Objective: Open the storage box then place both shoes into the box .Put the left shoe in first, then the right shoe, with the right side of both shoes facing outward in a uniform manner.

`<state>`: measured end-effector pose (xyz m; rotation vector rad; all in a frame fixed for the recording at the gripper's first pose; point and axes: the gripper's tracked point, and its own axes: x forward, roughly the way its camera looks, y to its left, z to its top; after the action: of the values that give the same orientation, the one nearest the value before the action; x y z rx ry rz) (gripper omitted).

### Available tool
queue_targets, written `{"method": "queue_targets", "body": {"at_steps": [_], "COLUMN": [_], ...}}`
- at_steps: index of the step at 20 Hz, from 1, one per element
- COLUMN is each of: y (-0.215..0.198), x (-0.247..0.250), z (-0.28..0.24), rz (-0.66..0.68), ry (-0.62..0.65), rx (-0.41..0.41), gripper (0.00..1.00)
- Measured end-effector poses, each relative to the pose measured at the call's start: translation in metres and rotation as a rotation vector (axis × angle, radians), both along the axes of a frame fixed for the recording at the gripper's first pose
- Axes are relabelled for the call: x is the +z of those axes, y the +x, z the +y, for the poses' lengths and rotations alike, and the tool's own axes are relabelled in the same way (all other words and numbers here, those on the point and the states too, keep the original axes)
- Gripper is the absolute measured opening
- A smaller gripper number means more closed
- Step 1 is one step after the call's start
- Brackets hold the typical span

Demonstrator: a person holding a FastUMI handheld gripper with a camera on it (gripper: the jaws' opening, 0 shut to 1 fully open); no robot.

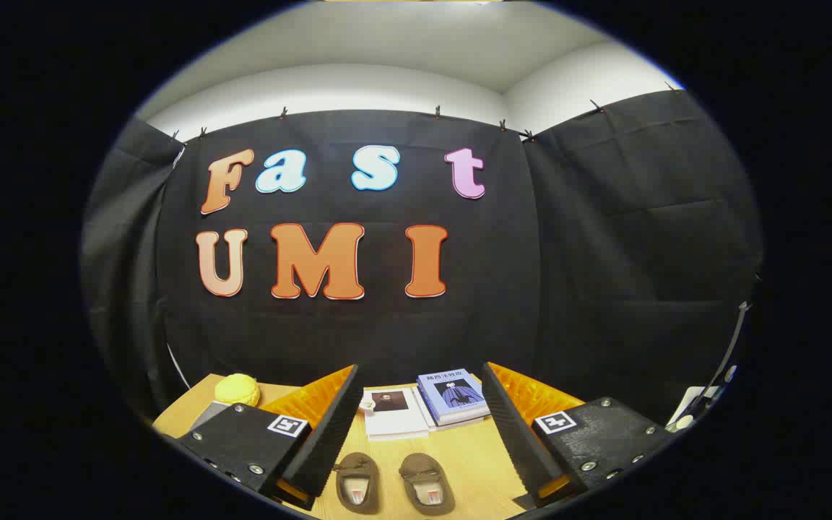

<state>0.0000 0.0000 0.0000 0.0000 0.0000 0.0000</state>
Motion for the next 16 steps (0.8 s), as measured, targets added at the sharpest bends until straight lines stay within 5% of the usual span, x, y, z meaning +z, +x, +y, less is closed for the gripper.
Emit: {"method": "queue_targets", "body": {"at_steps": [16], "y": [-0.016], "x": [-0.006], "z": [-0.010], "rz": [-0.012], "ry": [-0.054], "rx": [-0.026], "gripper": [0.98]}}
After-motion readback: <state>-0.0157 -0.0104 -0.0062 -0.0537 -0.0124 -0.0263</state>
